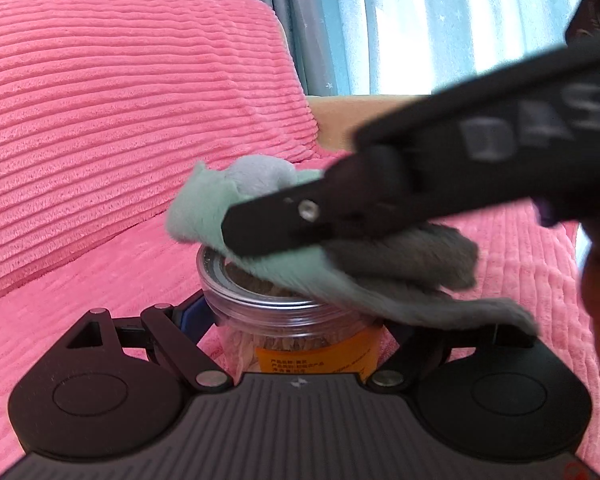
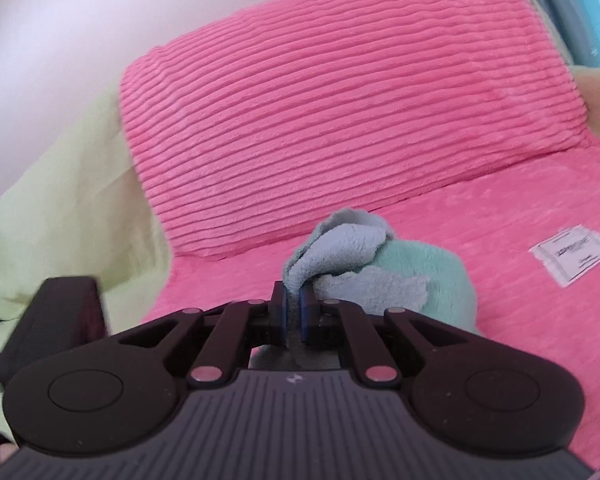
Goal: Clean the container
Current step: 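Keep wiping the cloth around the jar lid edge with the right gripper, then set the jar down with the left gripper while the right drops the cloth beside it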
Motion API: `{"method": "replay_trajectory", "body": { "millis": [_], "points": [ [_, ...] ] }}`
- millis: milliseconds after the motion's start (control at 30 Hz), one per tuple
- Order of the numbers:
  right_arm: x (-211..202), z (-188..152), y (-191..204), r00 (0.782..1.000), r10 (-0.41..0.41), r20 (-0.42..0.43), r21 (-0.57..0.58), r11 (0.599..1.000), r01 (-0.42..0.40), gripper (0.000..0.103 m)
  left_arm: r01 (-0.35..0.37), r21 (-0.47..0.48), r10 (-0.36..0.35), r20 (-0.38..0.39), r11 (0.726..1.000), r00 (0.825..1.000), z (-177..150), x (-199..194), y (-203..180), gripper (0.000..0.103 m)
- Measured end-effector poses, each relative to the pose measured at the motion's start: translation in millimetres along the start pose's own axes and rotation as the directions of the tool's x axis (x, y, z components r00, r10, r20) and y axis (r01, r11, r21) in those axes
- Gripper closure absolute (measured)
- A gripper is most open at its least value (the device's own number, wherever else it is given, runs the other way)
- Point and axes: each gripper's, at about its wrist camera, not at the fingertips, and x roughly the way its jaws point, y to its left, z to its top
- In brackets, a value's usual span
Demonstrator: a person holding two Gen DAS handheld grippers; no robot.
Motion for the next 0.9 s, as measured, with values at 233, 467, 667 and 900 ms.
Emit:
{"method": "replay_trajectory", "body": {
  "millis": [233,467,667,900],
  "points": [
    [-10.2,4.8,-16.7,0.996,-0.086,0.032,0.034,0.996,0.085,0.099,-0.001,0.01,0.001,0.0,1.0,1.0,1.1,0.2,-1.7,0.018],
    [-19.5,4.9,-22.2,0.992,-0.12,0.038,0.021,0.993,0.119,0.099,-0.006,0.019,0.006,-0.002,1.0,1.0,2.9,-0.6,-5.2,0.018],
    [-32.9,7.0,-28.0,0.968,-0.237,0.08,0.019,0.972,0.236,0.099,-0.011,0.012,0.011,0.001,1.0,1.0,3.9,-0.4,-4.6,0.018],
    [-48.0,9.3,-36.2,0.915,-0.379,0.135,-0.001,0.924,0.383,0.099,-0.028,0.024,0.028,0.002,0.999,1.0,5.5,2.0,-2.7,0.018]
  ]
}}
